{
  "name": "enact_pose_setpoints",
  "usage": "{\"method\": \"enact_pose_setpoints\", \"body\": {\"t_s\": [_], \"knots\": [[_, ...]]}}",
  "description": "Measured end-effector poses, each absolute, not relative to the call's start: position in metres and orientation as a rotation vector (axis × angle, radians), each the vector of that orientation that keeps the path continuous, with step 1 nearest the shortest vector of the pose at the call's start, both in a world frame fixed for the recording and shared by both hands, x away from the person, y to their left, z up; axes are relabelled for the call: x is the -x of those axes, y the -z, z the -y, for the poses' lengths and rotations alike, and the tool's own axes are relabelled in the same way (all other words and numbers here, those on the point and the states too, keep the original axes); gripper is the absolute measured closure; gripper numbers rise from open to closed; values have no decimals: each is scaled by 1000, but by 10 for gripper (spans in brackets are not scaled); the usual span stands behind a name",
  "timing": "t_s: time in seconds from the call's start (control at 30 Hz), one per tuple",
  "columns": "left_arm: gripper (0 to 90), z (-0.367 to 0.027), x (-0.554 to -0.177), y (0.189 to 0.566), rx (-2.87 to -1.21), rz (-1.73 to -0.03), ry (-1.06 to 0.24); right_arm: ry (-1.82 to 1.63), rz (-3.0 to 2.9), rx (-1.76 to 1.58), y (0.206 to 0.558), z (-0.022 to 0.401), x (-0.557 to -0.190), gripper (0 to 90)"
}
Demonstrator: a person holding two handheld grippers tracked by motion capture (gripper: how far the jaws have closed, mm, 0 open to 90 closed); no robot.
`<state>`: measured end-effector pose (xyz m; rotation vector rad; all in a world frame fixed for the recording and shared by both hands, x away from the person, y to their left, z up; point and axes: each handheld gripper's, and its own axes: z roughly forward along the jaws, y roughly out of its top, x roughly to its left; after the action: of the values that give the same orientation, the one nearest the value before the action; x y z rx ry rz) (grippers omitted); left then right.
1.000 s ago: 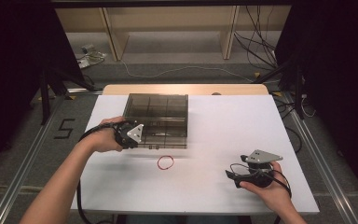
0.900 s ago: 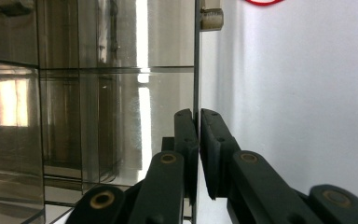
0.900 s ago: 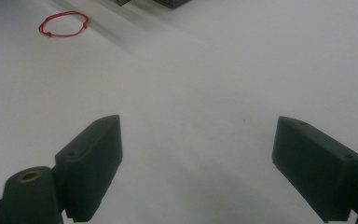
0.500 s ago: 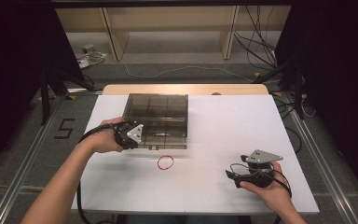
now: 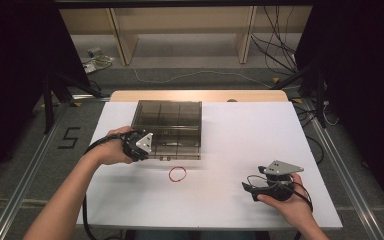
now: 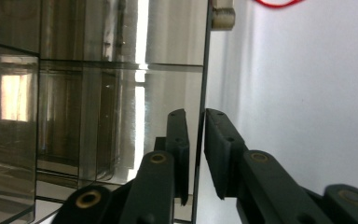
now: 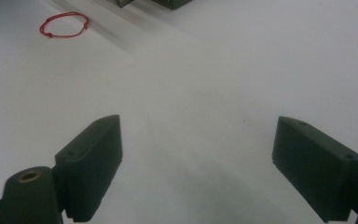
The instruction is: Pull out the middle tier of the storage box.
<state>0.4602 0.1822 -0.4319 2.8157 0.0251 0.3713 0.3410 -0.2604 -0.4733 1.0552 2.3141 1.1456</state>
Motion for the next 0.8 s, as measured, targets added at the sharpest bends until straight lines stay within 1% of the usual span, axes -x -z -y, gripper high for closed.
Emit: {"method": "enact_pose_setpoints", "body": {"t_s": [0.07, 0.3, 0.4, 0.43, 0.47, 0.5, 0.6, 0.63, 0.8], "knots": [[742, -182, -459, 431, -2807, -39, -382, -1145, -2314, -1056, 473, 260, -341, 166], [571, -180, -454, 426, -2755, -94, -439, -1145, -2315, -1058, 473, 260, -341, 166], [476, -179, -452, 425, -2737, -116, -461, -1144, -2317, -1057, 474, 260, -341, 166], [412, -179, -450, 424, -2717, -143, -492, -1145, -2316, -1060, 473, 261, -341, 166], [378, -179, -450, 424, -2717, -143, -492, -1145, -2316, -1060, 473, 261, -341, 166], [354, -179, -448, 423, -2688, -172, -519, -1146, -2314, -1063, 473, 261, -341, 166], [297, -179, -445, 422, -2658, -197, -536, -1146, -2317, -1058, 473, 261, -341, 166], [285, -179, -442, 421, -2631, -210, -546, -1146, -2316, -1058, 473, 261, -341, 166], [237, -180, -438, 420, -2605, -237, -571, -1147, -2313, -1060, 473, 261, -341, 166]]}}
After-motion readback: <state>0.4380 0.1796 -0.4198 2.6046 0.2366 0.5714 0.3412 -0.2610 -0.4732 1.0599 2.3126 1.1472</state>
